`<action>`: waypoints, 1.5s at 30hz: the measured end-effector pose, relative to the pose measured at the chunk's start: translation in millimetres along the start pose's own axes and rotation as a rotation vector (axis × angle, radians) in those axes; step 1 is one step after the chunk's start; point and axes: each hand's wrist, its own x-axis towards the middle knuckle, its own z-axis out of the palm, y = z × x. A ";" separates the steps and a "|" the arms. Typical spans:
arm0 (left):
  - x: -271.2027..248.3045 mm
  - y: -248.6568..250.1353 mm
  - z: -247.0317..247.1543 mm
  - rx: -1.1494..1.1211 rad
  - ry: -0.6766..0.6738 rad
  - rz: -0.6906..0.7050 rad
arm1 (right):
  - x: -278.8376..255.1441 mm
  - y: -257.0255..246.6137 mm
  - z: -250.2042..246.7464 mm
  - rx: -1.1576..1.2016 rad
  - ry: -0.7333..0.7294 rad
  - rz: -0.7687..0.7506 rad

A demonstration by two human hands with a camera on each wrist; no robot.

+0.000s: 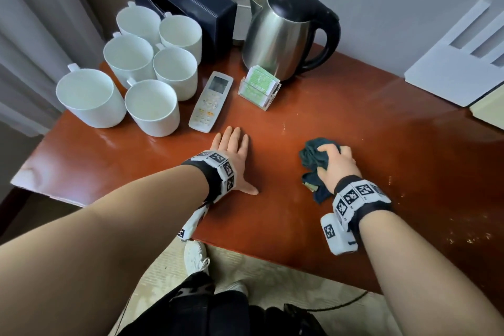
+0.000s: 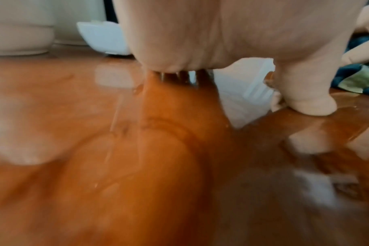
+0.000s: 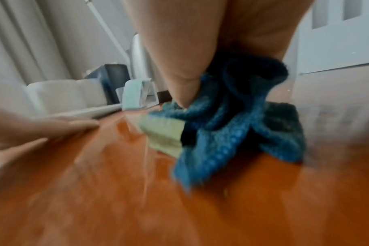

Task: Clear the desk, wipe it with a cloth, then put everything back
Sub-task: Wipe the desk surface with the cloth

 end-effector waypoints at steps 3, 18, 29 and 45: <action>8.1 3.0 -5.7 -0.028 0.023 0.010 | 9.5 -19.1 -15.0 0.111 0.096 -0.123; 23.1 4.2 -22.0 -0.076 0.062 0.086 | 51.8 -7.7 -16.1 0.033 0.045 0.092; 58.3 24.4 -26.3 -0.013 -0.006 0.042 | 139.0 -21.7 -55.8 0.213 0.134 -0.022; 55.8 32.2 -29.1 0.029 -0.029 -0.023 | 53.0 9.8 -45.0 0.317 -0.204 -0.343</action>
